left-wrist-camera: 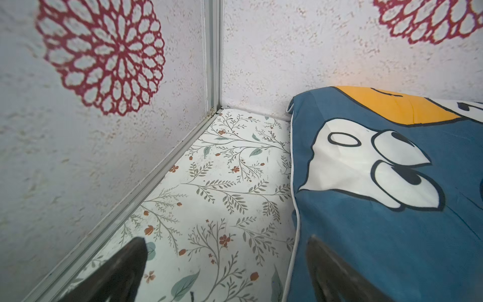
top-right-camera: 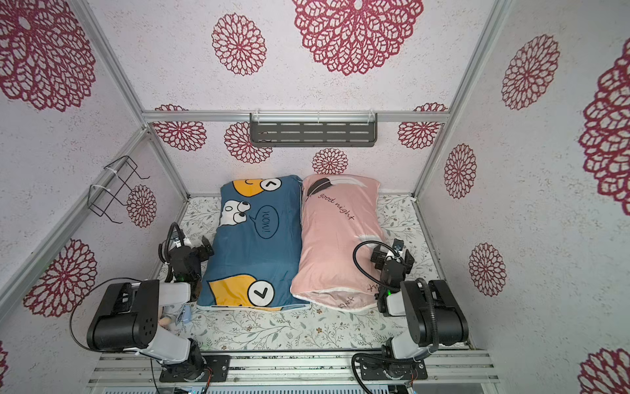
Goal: Zip up pillowcases
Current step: Adjust the pillowcase at the center of the board.
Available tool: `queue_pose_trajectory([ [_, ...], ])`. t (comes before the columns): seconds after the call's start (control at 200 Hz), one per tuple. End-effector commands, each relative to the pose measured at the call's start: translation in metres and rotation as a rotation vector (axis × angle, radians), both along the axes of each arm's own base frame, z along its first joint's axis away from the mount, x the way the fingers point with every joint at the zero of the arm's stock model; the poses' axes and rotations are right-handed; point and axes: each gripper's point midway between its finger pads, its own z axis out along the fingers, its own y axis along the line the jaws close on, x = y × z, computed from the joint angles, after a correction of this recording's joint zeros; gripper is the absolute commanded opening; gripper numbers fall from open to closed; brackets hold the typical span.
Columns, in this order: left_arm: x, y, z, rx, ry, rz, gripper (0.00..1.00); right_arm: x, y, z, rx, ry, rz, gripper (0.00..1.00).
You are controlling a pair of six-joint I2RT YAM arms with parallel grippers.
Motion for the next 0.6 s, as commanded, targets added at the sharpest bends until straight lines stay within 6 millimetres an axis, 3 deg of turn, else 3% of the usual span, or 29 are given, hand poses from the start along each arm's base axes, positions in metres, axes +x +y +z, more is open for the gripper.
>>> queue_pose_trajectory([
  [0.0, -0.0005, -0.0005, 0.001, 0.012, -0.004, -0.001, 0.98, 0.0007, -0.0036, -0.0044, -0.013, 0.026, -0.017, 0.99],
  [0.595, 0.0, -0.0009, -0.0001, 0.011, 0.001, -0.004, 0.98, 0.0022, -0.0036, -0.0054, -0.004, 0.03, -0.013, 0.99],
])
